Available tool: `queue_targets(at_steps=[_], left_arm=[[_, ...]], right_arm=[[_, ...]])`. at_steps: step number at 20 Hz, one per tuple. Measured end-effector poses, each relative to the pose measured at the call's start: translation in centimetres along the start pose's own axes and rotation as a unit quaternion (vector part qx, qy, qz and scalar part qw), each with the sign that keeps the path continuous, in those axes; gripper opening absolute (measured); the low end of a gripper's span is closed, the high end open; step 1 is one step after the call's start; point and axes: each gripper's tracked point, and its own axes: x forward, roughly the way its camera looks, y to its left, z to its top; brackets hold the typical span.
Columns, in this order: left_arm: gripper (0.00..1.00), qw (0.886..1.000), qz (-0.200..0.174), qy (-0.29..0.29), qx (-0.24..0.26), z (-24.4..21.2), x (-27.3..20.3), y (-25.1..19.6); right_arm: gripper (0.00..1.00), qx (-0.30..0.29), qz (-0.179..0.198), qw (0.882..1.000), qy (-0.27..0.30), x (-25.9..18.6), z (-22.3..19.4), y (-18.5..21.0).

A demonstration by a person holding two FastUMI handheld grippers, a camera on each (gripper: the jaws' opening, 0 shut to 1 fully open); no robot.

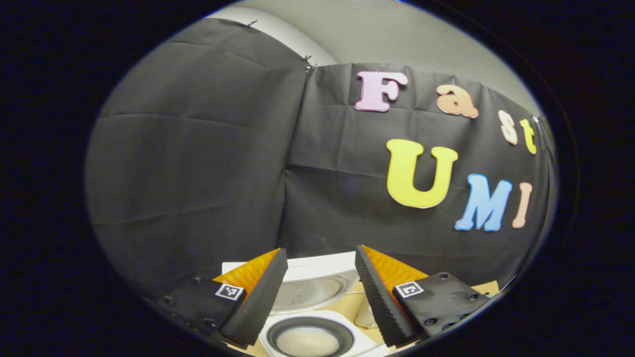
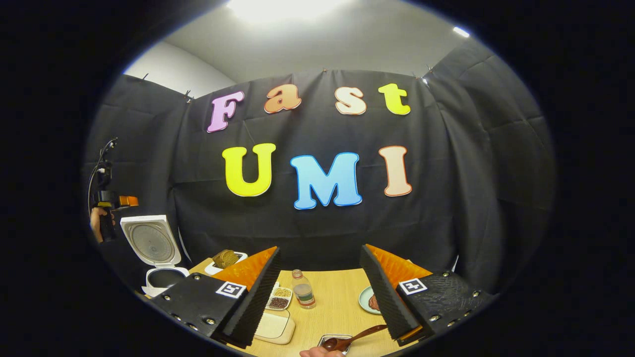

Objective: Close the left gripper, press the button to open the rice cooker; take a wooden spoon from the chopstick holder with the right hand, scoop a spoonful of rice and pour it into the rice cooker, then put the wooden spoon back into the chopstick holder.

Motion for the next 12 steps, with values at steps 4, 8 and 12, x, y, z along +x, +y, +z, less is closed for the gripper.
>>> queue_targets(at_steps=[4,8,12], left_arm=[[0.93,0.999,0.032,0.009,0.004,-1.1,4.8,0.9],[0.92,0.998,0.049,0.034,-0.013,-2.3,8.4,2.1],[0.95,0.996,0.066,0.057,0.015,-4.0,10.8,2.8]], right_arm=[[0.96,-0.001,-0.014,1.0,-0.006,0.3,0.1,-0.9],[0.96,-0.002,-0.024,1.0,-0.006,0.6,-0.2,-1.7],[0.96,0.003,-0.027,1.0,0.008,1.2,-0.8,-2.2]])
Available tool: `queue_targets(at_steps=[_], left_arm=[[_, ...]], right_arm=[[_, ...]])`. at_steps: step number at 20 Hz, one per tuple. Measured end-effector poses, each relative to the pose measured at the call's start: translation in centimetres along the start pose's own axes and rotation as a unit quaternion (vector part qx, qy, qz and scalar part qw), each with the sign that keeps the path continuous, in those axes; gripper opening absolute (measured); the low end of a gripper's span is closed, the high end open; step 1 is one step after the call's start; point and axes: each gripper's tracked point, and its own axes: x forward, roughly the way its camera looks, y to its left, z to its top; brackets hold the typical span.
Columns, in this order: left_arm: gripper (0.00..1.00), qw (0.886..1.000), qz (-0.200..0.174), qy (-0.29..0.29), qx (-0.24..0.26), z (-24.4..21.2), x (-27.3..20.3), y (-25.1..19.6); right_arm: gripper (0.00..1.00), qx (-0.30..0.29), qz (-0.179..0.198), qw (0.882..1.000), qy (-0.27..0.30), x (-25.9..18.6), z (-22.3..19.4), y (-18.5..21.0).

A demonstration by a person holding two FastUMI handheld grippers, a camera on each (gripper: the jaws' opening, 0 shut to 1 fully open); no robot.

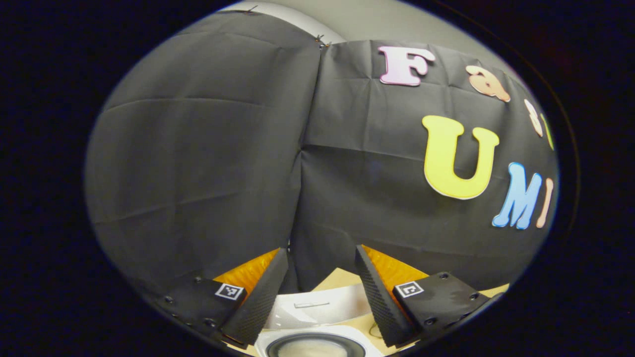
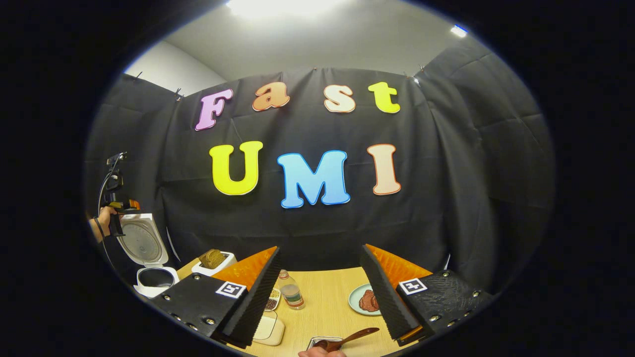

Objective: Close the left gripper, press the button to open the rice cooker; take a wooden spoon from the chopstick holder with the right hand, scoop a spoonful of rice and pour it into the rice cooker, then put the wooden spoon back into the chopstick holder.

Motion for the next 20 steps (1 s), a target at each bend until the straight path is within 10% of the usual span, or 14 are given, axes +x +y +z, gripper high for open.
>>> queue_targets(at_steps=[20], left_arm=[[0.96,1.0,-0.014,-0.004,0.021,-2.4,-3.8,-1.1]], right_arm=[[0.96,-0.007,0.046,0.999,-0.002,-0.9,0.4,2.1]])
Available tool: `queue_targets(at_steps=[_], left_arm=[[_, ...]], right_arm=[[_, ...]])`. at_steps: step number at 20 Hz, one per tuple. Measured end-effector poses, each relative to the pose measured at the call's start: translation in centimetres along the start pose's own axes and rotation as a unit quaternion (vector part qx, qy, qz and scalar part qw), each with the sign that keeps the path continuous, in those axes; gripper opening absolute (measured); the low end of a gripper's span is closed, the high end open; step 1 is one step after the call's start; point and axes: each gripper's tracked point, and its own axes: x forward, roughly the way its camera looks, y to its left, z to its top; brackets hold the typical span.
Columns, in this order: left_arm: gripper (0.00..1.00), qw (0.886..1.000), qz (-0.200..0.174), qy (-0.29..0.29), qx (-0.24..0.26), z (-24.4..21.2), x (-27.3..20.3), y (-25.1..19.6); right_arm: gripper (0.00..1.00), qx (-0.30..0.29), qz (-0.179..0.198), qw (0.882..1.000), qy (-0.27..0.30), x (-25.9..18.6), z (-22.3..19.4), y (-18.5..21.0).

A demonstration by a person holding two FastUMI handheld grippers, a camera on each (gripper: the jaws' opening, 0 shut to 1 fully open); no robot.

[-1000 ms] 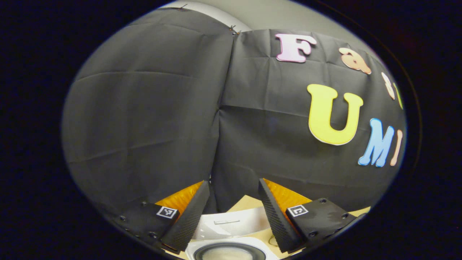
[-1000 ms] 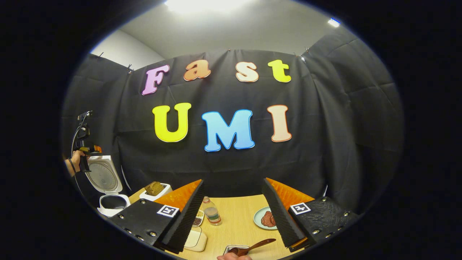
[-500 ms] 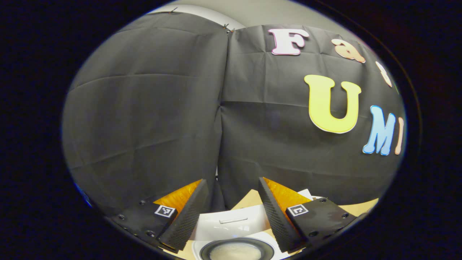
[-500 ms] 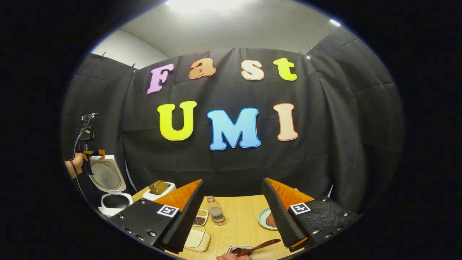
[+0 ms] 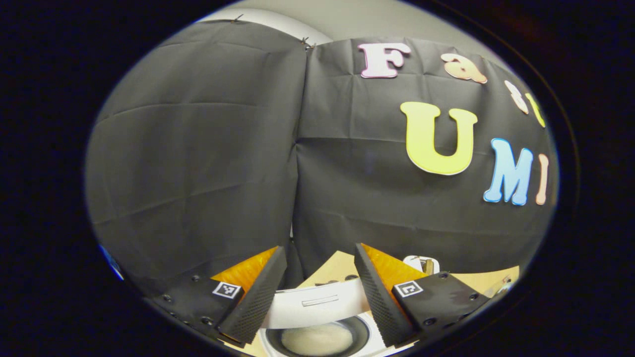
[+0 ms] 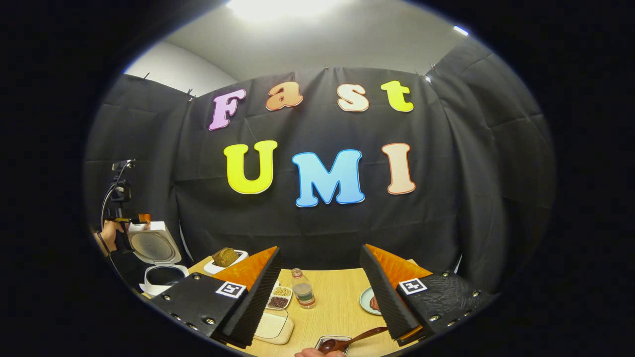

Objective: Close the left gripper, press the button to open the rice cooker; take a wooden spoon from the chopstick holder with the right hand, scoop a spoonful of rice and pour it into the rice cooker, then put the wooden spoon back into the chopstick holder.

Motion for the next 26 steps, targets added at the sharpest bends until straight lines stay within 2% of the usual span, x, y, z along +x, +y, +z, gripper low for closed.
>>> queue_targets(at_steps=[5,6,7,8,9,12,13,14,15,16,19,20,21,22,25,26], left_arm=[[0.95,1.0,-0.021,0.008,-0.003,-1.6,-1.6,-0.9],[0.99,1.0,-0.024,0.008,-0.001,-1.8,-1.9,-1.2],[0.95,1.0,-0.025,0.009,0.002,-2.1,-2.0,-1.3],[1.0,1.0,-0.026,0.01,0.003,-2.5,-2.1,-1.4],[0.95,0.999,-0.035,0.013,0.005,-2.8,-2.2,-1.6],[0.94,0.997,-0.054,0.058,-0.004,-5.0,-3.5,-2.4],[0.92,0.997,-0.055,0.055,-0.004,-4.8,-3.9,-2.6],[0.94,0.997,-0.056,0.055,-0.001,-5.2,-3.7,-2.5],[0.89,0.997,-0.056,0.059,0.001,-5.5,-3.4,-2.5],[0.95,0.996,-0.053,0.067,0.005,-6.0,-3.6,-2.3],[0.96,0.995,-0.049,0.082,0.012,-6.7,-4.4,-1.8],[1.0,0.995,-0.049,0.083,0.014,-6.9,-4.2,-1.8],[0.92,0.995,-0.051,0.085,0.015,-7.0,-4.3,-1.8],[1.0,0.994,-0.053,0.091,0.019,-7.4,-4.4,-1.8],[0.93,0.992,-0.058,0.107,0.03,-8.3,-5.1,-1.6],[0.96,0.992,-0.058,0.109,0.035,-8.5,-5.1,-1.4]], right_arm=[[0.96,-0.001,0.006,1.0,0.001,-1.0,0.3,0.0],[0.96,0.004,0.007,1.0,0.0,-1.1,0.5,0.0],[0.96,0.009,0.007,1.0,-0.003,-1.3,0.7,-0.1],[0.96,0.012,0.005,1.0,-0.005,-1.4,0.9,-0.2],[0.96,0.011,0.002,1.0,-0.006,-1.4,1.1,-0.4],[0.96,0.005,-0.001,1.0,0.002,-1.6,0.7,-0.4],[0.96,0.004,-0.001,1.0,0.004,-1.7,0.5,-0.4],[0.96,0.004,-0.003,1.0,0.007,-1.9,0.4,-0.4],[0.96,0.004,-0.004,1.0,0.009,-2.0,0.2,-0.3],[0.96,0.003,-0.003,1.0,0.01,-2.0,0.1,-0.2],[0.96,-0.003,-0.006,1.0,0.015,-2.2,-0.1,-0.3],[0.96,-0.004,-0.008,1.0,0.017,-2.3,-0.3,-0.4],[0.96,-0.004,-0.01,1.0,0.019,-2.4,-0.4,-0.5],[0.96,-0.005,-0.012,1.0,0.023,-2.4,-0.7,-0.6],[0.96,0.001,-0.017,0.999,0.029,-2.6,-1.1,-0.9],[0.96,0.003,-0.018,0.999,0.031,-2.7,-1.2,-0.9]])
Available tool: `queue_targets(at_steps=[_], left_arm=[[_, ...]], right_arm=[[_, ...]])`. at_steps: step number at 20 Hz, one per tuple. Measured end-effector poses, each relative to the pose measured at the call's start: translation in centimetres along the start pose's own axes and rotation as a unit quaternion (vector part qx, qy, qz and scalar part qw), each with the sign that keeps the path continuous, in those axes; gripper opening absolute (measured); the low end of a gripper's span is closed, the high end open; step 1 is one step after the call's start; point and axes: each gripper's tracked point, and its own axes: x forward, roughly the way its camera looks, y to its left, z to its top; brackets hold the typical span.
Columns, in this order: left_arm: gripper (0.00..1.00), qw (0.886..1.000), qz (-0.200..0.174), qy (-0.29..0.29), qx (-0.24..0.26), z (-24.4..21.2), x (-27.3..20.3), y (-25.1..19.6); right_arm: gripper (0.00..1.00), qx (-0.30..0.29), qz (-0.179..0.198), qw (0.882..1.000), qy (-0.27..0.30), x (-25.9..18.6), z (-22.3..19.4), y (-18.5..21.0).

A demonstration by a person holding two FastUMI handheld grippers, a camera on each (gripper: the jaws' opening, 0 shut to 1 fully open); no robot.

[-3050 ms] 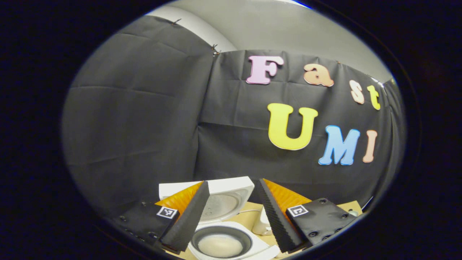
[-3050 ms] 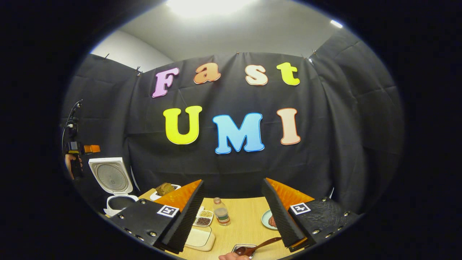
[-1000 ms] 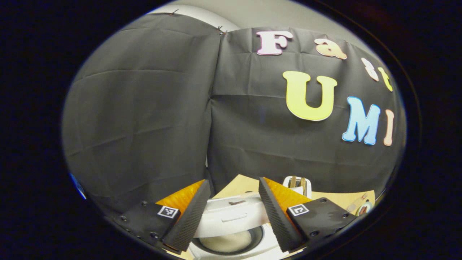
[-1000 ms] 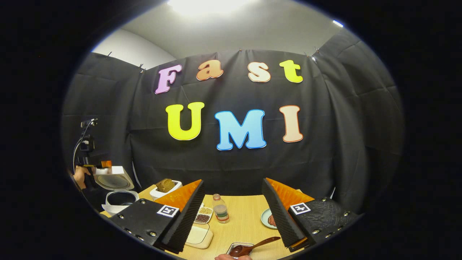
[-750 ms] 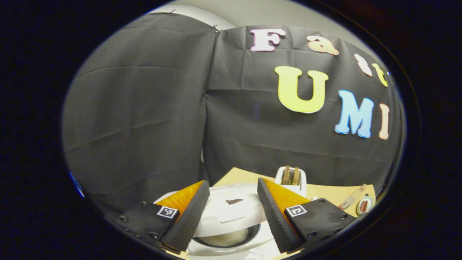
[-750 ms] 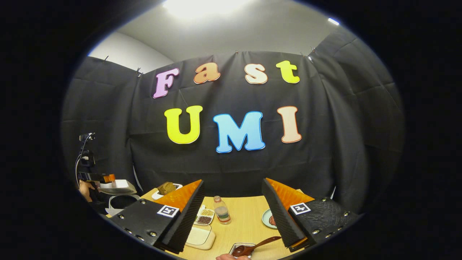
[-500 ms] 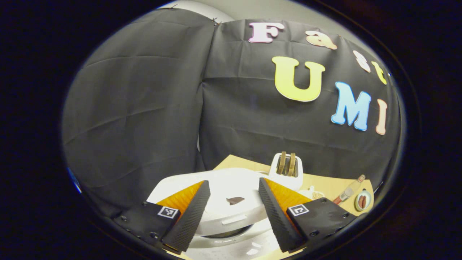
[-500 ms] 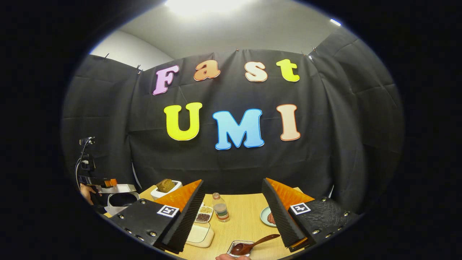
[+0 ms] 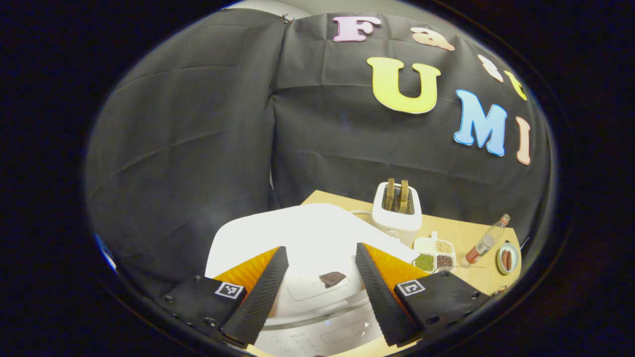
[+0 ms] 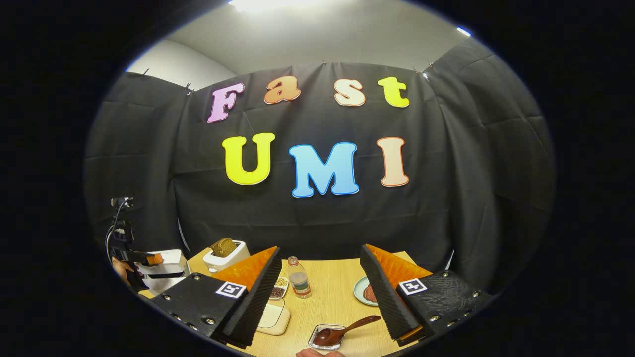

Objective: Close the left gripper, press the button to open the rice cooker; take a wooden spoon from the chopstick holder with the right hand, scoop a spoonful of rice and pour it into the rice cooker, then put the wooden spoon back into the chopstick holder.

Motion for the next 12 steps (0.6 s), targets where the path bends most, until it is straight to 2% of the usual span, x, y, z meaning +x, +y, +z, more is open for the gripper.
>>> queue_targets(at_steps=[3,4,10,12], left_arm=[[0.96,1.0,0.0,0.004,0.002,-0.2,0.1,0.2],[0.93,1.0,-0.001,0.007,0.002,-0.4,0.1,0.0],[0.93,0.999,-0.007,0.027,0.017,-1.4,0.0,0.0],[0.96,0.999,-0.009,0.029,0.022,-1.7,0.1,0.1]], right_arm=[[0.96,0.0,-0.007,1.0,0.001,-0.3,-0.2,-0.3],[0.96,0.0,-0.009,1.0,0.003,-0.4,-0.4,-0.4],[0.96,0.01,-0.016,1.0,0.012,-0.7,-0.9,-0.6],[0.96,0.01,-0.017,1.0,0.013,-0.7,-0.9,-0.5]])
